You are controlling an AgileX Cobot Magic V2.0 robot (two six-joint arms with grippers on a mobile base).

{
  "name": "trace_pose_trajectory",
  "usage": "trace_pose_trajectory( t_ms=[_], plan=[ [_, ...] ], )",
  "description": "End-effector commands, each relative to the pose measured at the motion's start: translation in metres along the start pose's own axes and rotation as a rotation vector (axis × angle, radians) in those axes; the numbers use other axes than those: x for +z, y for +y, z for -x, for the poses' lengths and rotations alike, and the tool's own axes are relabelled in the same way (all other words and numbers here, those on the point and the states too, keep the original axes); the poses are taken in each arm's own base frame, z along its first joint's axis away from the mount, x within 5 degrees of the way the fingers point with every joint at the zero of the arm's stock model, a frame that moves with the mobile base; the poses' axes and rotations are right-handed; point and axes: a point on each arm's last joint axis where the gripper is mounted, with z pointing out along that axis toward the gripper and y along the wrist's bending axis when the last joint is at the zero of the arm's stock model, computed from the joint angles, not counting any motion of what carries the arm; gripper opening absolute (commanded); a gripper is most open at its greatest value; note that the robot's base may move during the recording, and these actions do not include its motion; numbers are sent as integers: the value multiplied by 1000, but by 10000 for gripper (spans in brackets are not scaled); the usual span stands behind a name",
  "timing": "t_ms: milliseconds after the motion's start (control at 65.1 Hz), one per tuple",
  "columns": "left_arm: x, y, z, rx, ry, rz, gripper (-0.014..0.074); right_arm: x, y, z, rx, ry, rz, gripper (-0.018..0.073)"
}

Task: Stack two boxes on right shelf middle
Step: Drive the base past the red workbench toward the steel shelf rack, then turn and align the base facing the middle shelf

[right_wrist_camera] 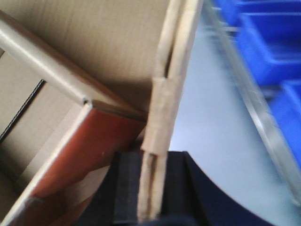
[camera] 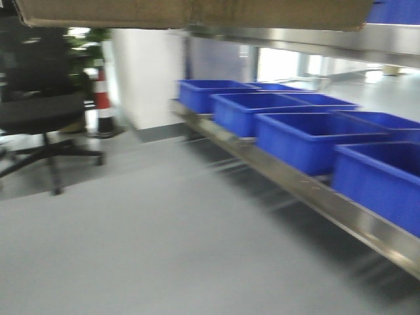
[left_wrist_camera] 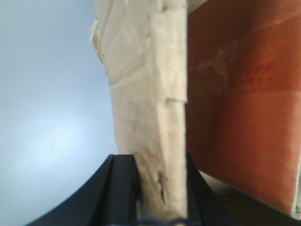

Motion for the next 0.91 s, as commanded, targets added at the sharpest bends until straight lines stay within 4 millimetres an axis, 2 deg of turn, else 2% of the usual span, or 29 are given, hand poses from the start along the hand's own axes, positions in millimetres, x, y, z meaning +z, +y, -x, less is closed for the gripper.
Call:
trace_pose_trajectory(
  t_ms=[0,890],
  plan=[
    [-12,3,5,4,-69,20,-111,-9,-4,7,-41,-67,-48,-153],
    [-12,3,5,5,-69,22,-111,-9,-4,7,-41,-67,-48,-153]
  ],
)
